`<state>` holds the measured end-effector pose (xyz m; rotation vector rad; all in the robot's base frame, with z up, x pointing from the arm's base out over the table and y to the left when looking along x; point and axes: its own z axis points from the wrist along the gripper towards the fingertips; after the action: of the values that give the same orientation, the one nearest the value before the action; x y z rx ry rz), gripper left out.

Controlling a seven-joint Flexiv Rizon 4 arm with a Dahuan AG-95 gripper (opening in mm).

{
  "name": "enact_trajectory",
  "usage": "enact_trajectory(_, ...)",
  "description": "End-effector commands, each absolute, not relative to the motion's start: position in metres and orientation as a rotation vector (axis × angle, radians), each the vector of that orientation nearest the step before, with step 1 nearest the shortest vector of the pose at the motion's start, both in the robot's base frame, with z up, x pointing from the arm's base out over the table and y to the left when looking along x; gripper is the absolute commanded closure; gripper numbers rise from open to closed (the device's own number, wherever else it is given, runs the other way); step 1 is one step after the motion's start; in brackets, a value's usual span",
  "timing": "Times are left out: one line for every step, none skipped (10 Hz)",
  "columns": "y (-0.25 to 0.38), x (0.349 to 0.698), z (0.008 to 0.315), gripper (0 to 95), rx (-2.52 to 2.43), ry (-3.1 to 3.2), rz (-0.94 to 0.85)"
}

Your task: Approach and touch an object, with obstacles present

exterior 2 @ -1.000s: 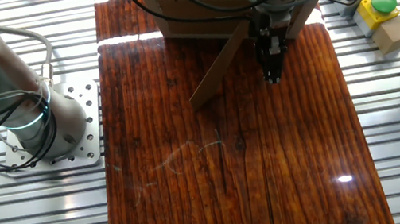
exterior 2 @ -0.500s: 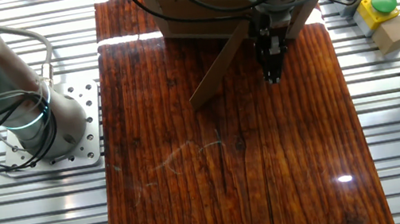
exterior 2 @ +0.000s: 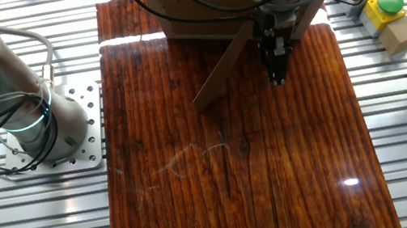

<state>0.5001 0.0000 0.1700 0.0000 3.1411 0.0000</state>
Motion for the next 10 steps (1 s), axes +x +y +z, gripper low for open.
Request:
enact_trajectory(0.0, 0.5, 0.17, 95.0, -0.215, 3.095, 0.067)
enact_trajectory(0.0001, 0.5, 0.1702, 95.0, -0.22, 3.098, 0.059)
enact_trajectory(0.0001, 0.4999, 0.1703, 95.0, -0.221, 3.098, 0.059)
enact_trajectory(0.0001, 0.4999, 0.1703, 95.0, -0.224, 3.1, 0.059)
enact_trajectory(0.0001, 0.4999, 0.1703, 95.0, -0.225, 3.101, 0.057)
enact_trajectory(0.0001, 0.4999, 0.1703, 95.0, -0.23, 3.103, 0.049)
enact_trajectory(0.0001, 0.4999, 0.1703, 95.0, -0.229, 3.105, 0.048)
enact_trajectory(0.0001, 0.4999, 0.1703, 95.0, -0.232, 3.105, 0.05)
enact_trajectory(0.0002, 0.4998, 0.1707, 95.0, -0.23, 3.105, 0.052)
enact_trajectory(0.0023, 0.4996, 0.1777, 95.0, -0.216, 3.106, 0.069)
